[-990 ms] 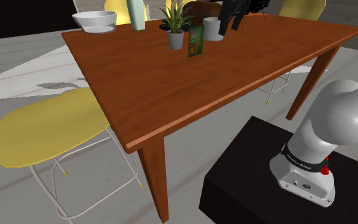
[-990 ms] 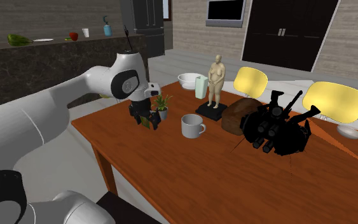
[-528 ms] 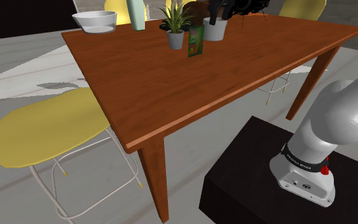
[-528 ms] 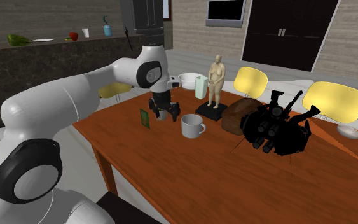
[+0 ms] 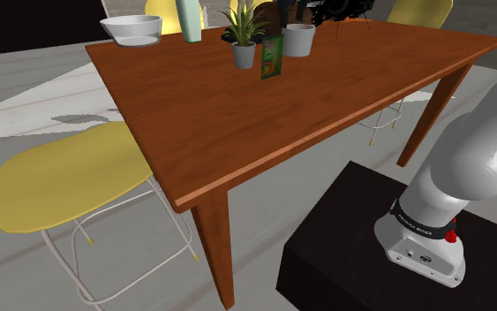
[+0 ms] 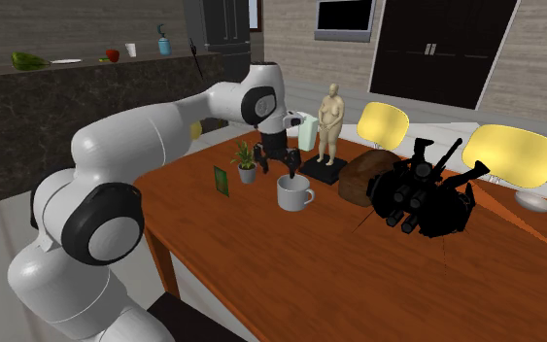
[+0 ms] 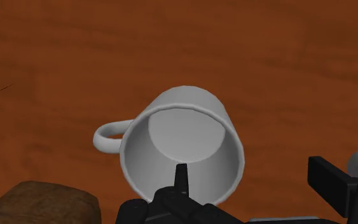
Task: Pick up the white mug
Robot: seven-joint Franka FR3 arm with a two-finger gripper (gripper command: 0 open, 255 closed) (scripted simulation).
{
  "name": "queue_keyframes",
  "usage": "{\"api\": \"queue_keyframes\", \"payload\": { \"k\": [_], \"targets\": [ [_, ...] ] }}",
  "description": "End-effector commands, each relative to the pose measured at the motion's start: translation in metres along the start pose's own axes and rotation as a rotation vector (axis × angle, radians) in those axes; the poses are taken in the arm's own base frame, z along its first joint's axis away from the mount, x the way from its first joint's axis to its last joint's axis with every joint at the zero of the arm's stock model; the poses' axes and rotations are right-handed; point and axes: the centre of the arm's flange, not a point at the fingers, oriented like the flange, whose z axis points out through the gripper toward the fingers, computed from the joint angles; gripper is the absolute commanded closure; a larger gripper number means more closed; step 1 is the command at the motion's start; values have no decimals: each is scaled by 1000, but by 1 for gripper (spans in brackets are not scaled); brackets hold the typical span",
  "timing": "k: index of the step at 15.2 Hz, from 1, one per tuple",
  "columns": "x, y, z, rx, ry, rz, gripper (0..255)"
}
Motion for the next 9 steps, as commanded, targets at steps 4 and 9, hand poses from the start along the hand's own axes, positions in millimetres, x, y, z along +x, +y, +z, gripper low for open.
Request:
{"api": "queue_keyframes", "payload": {
  "k": [4,9],
  "targets": [
    [1,1,24,-2,-1,-1,0],
    [0,0,32,-2,-1,-1,255]
  ]
}}
